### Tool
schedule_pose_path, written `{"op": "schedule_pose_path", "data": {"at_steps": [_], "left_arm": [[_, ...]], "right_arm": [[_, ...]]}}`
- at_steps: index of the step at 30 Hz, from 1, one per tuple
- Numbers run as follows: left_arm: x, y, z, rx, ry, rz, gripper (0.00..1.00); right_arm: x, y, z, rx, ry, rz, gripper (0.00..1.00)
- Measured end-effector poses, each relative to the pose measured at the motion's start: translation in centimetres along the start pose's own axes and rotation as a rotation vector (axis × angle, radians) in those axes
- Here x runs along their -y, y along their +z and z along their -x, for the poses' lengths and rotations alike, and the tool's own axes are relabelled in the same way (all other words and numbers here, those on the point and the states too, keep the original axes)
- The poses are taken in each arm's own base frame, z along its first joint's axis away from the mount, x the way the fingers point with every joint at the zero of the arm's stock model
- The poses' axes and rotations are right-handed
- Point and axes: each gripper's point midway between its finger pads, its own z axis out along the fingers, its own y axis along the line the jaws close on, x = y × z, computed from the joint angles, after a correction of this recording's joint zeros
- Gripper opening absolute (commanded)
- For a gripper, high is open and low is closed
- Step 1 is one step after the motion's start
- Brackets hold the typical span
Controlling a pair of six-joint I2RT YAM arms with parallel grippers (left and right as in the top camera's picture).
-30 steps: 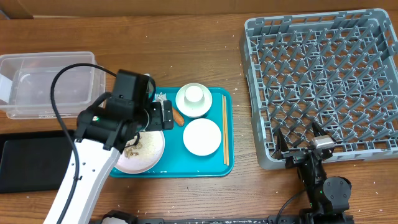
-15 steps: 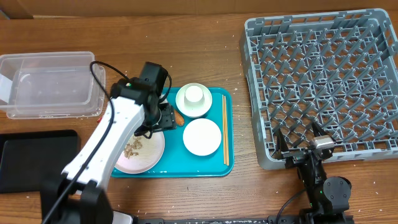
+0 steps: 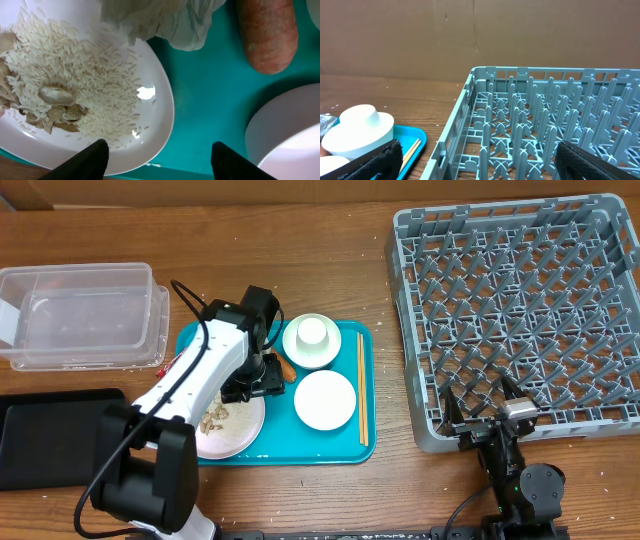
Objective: Sort waste into correct bins and load items into the dishwasher
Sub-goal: 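Move the left gripper to the white plate's rim and grasp it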
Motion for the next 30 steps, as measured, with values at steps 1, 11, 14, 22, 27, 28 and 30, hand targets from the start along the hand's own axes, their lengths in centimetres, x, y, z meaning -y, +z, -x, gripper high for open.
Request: {"op": "schedule_pose_path", "data": {"at_steps": [1, 11, 14, 22, 27, 28, 30], "left_arm": [[0.0, 0.1, 0.1, 0.001, 0.0, 0.0, 0.67], [0.1, 2.0, 1.2, 0.008, 0.0, 0.029, 0.61], [-0.4, 2.2, 1.5, 0.024, -0.003, 0.055, 0.61], [0.0, 3.6, 0.9, 0.045, 0.034, 0.087, 0.61], [1.2, 4.1, 0.7, 0.069, 0.06, 0.081, 0.61], [1.3, 4.1, 0.7, 0.072, 0.063, 0.08, 0.61], [1.5, 4.2, 0.7, 0.076, 0.065, 0.081, 0.61]], "right_arm": [[0.0, 0.0, 0.0, 0.0, 0.0, 0.0, 1.0], [0.0, 0.0, 0.0, 0.0, 0.0, 0.0, 1.0], [0.0, 0.0, 0.0, 0.0, 0.0, 0.0, 1.0], [0.0, 0.0, 0.0, 0.0, 0.0, 0.0, 1.0], [0.0, 0.0, 0.0, 0.0, 0.0, 0.0, 1.0], [0.0, 0.0, 0.0, 0.0, 0.0, 0.0, 1.0], [0.0, 0.0, 0.0, 0.0, 0.0, 0.0, 1.0]]}}
